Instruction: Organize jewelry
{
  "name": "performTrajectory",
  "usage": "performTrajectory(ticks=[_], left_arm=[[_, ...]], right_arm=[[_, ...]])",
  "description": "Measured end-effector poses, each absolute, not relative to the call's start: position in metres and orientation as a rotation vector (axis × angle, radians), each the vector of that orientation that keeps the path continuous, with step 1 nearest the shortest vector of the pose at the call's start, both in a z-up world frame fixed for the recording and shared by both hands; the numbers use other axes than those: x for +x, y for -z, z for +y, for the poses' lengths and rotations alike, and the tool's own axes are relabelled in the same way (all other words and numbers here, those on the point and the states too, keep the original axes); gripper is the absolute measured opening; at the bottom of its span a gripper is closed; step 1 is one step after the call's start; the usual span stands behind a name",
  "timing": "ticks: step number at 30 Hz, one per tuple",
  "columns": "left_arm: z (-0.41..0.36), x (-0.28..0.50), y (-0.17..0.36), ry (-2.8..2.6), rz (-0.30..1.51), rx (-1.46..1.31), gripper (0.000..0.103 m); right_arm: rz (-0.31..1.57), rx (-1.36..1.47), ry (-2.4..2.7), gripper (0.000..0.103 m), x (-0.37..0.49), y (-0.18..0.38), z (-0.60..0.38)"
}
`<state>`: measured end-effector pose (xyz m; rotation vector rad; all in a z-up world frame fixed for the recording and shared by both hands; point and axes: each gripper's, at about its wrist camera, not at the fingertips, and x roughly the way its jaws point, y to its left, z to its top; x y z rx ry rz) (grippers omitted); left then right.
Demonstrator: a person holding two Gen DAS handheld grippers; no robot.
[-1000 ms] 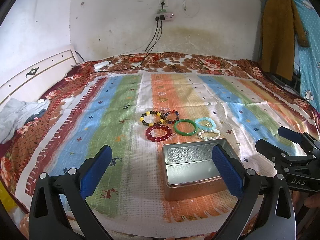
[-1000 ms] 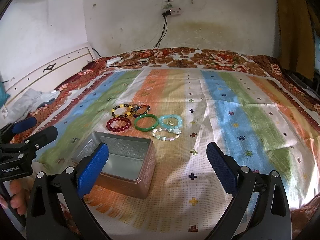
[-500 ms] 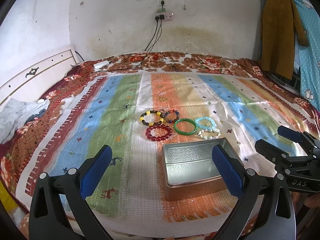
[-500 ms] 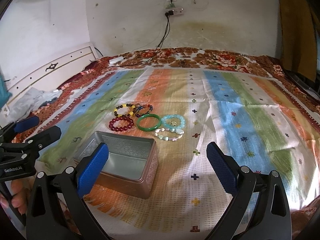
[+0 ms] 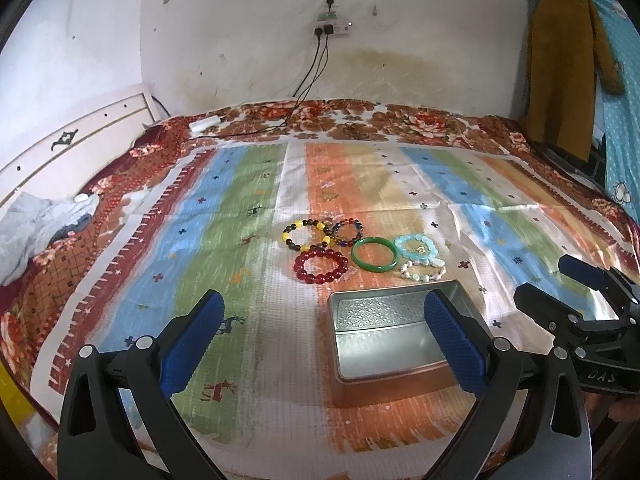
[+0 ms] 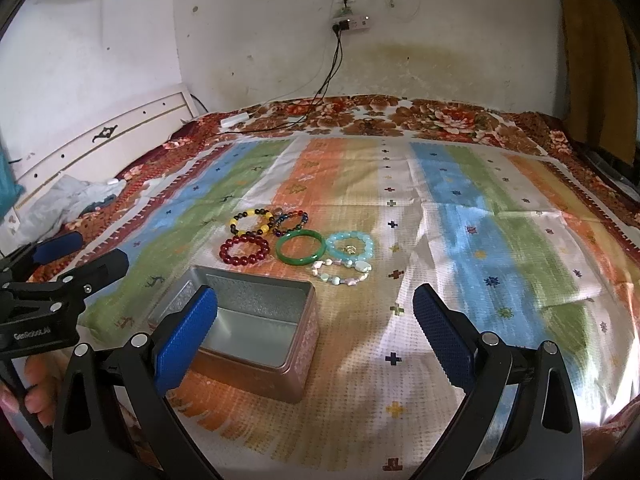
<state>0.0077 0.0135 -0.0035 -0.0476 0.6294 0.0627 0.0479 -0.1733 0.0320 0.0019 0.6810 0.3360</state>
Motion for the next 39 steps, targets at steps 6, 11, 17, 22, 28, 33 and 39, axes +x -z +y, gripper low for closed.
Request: performTrajectory(ticks=[6, 11, 17, 22, 28, 33, 39], left_arm=[[0.010, 0.021, 0.000, -0.060, 0.639, -0.020, 0.097], [0.008, 0.031, -0.007, -0.058, 0.625, 0.006, 0.097], [0.011, 0.055, -0.008, -0.036, 0.656, -0.008, 0.097], [0.017, 0.072, -0.006, -0.029, 0.690, -0.040, 0.097], [0.022, 0.088, -0.005, -0.027, 0.713, -0.051, 0.097], [0.029, 0.103, -0.006, -0.046, 0.728, -0.055, 0.097], [0.047, 0.125, -0.003, -0.067, 0.770, -0.105, 0.097]], right_arm=[[0.684, 0.013, -0.342, 0.099, 0.061, -0.033, -0.172], [0.691, 0.031, -0.343, 0.099, 0.073, -0.034, -0.173], [0.706, 0.051, -0.349, 0.099, 0.085, -0.034, -0.177], [0.708, 0.066, -0.349, 0.099, 0.096, -0.036, -0.179], [0.732, 0.062, -0.355, 0.099, 0.110, -0.037, -0.176], [0.756, 0.059, -0.347, 0.099, 0.124, -0.038, -0.179], [0.784, 0.064, -0.345, 0.099, 0.141, -0.038, -0.182]])
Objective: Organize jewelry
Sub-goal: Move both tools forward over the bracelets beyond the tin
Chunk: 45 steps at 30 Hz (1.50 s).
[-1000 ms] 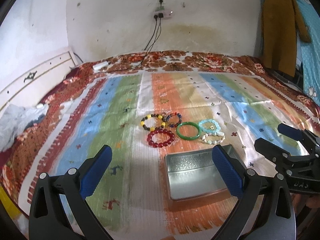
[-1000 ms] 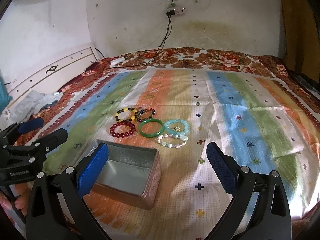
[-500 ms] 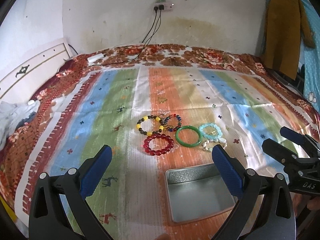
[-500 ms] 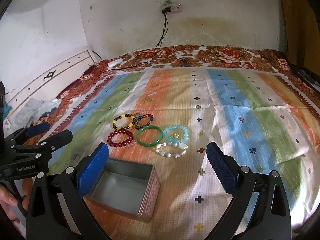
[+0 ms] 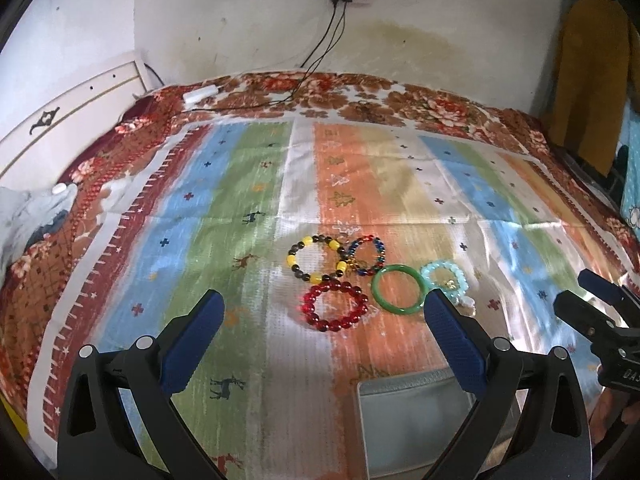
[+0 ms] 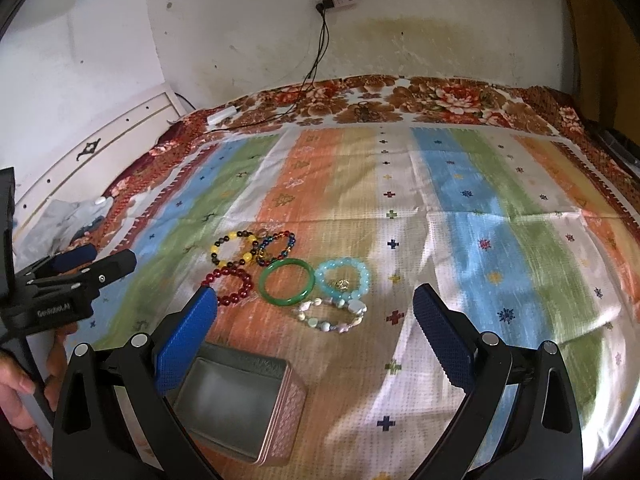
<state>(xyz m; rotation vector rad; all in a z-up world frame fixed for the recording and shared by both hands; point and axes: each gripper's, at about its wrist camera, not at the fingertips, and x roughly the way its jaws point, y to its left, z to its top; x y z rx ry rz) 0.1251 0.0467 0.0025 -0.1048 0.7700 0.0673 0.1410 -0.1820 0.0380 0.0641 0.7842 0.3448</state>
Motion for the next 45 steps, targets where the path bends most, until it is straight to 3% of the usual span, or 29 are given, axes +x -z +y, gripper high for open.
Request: performTrajectory(ticks=[21, 45], left_arm=[[0.047, 0.156, 0.007, -0.074, 0.825, -0.024, 0.098], [0.078, 0.219, 0.080, -0.053, 1.196, -0.164, 0.097]], right_arm=[[0.985, 0.044, -0.358, 0.099, 0.179, -0.011, -0.172], [1.311, 0.042, -0.317, 0.099, 0.232, 0.045, -0.176]])
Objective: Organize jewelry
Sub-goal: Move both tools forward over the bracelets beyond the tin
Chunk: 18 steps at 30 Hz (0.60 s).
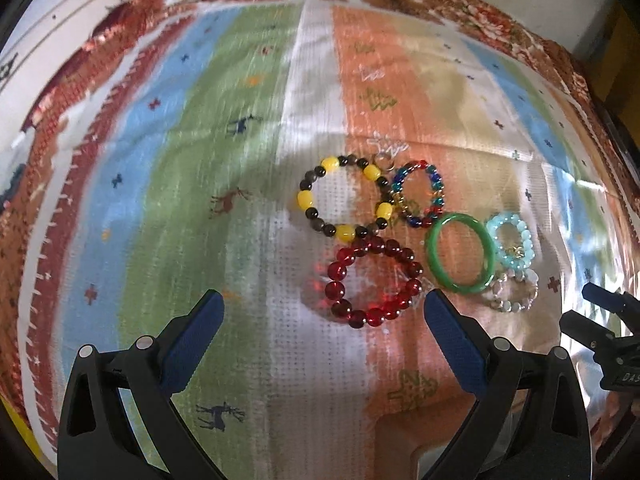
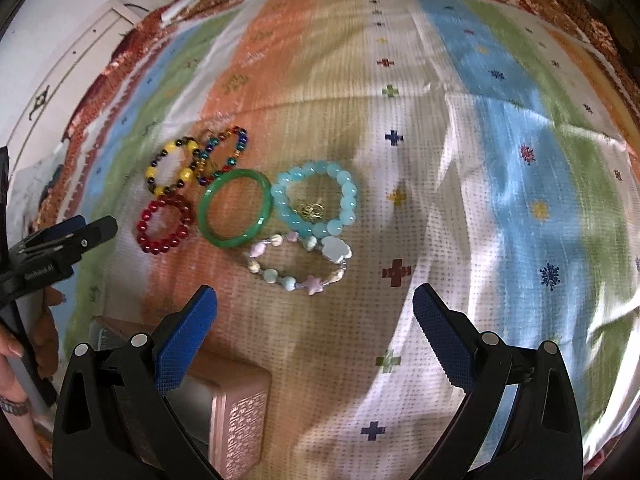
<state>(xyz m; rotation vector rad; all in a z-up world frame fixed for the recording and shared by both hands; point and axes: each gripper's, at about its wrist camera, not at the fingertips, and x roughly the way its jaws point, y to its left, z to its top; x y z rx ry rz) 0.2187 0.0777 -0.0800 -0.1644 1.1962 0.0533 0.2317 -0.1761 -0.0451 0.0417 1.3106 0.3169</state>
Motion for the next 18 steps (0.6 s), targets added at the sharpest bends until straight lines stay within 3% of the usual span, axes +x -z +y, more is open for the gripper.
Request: performTrajectory(ticks=[18], left_arm=[[0.080, 0.245, 0.115, -0.050, 1.309, -0.124, 0.097]], right_arm=[[1.399, -0.014, -0.249, 0.099, 0.261, 0.082, -0.177]])
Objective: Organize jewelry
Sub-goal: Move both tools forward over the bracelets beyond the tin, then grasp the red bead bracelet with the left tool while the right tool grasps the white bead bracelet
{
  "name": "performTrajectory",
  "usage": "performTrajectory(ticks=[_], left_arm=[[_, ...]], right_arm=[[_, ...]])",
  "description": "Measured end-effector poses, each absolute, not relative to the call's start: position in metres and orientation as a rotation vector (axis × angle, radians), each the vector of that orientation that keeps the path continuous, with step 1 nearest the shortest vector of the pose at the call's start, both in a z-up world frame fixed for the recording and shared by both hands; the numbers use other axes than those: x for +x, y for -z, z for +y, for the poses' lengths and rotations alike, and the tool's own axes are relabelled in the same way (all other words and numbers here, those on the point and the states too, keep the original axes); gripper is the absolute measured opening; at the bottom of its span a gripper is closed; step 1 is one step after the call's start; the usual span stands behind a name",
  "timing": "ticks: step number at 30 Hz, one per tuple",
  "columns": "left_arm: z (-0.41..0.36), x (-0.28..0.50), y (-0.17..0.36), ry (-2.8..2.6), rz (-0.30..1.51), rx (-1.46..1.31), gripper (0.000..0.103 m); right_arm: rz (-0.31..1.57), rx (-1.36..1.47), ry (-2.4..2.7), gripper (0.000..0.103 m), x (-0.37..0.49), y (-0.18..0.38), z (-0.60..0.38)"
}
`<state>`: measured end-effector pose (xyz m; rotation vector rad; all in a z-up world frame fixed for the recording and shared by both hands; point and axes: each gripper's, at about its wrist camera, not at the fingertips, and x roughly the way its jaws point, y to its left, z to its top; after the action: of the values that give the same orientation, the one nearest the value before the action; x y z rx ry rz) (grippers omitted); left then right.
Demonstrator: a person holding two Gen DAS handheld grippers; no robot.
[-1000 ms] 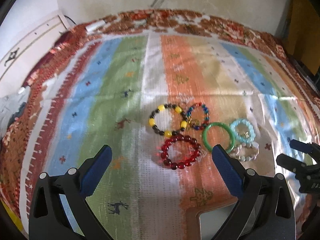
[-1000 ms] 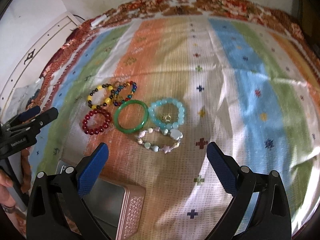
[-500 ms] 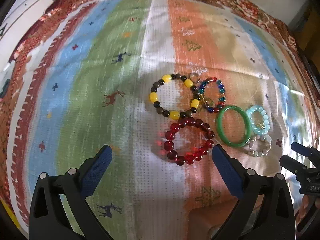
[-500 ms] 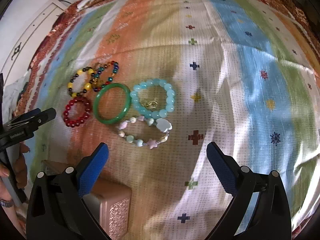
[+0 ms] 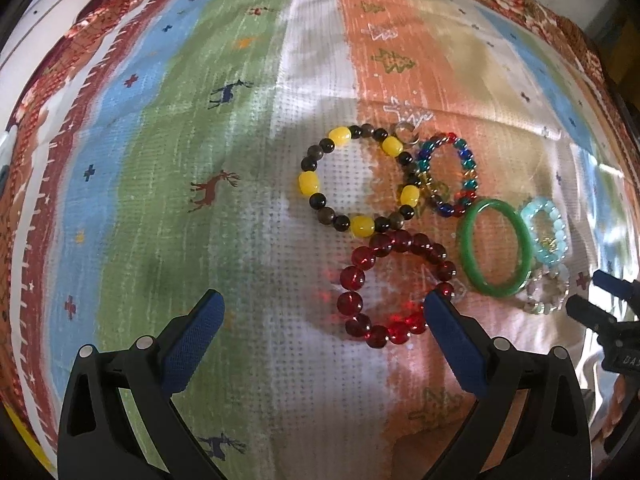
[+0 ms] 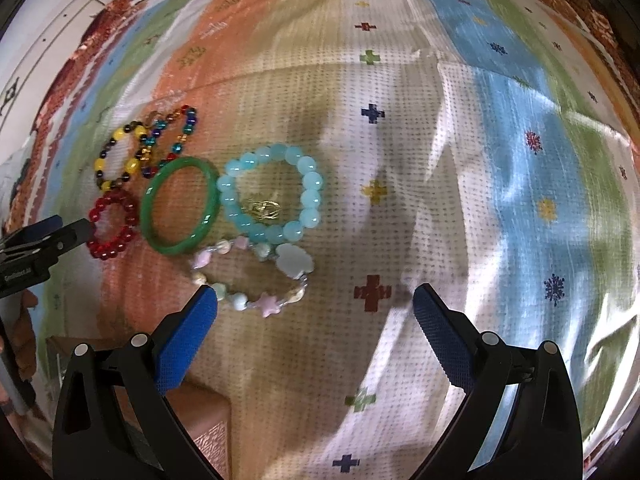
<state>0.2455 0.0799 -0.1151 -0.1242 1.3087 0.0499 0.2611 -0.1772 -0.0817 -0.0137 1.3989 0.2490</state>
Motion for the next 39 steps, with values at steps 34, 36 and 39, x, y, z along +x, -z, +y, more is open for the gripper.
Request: performTrajectory(ticks=[34, 36, 39], left_arm=[[0.054, 0.239, 0.126, 0.017, 1.303, 0.017, 0.013], [0.055, 0.239, 0.125, 0.016, 1.301, 0.012, 0.013], [0.059, 0.237, 0.121, 0.011, 1.294, -0.016, 0.013]], right_arm=[[1.357, -0.033, -0.209, 0.020, 0.283, 0.096, -0.172], [1.362, 0.002, -0.222, 0.020, 0.281, 0.095, -0.175], [1.361, 0.032, -0.253, 0.020, 0.276, 0.088, -0.180]])
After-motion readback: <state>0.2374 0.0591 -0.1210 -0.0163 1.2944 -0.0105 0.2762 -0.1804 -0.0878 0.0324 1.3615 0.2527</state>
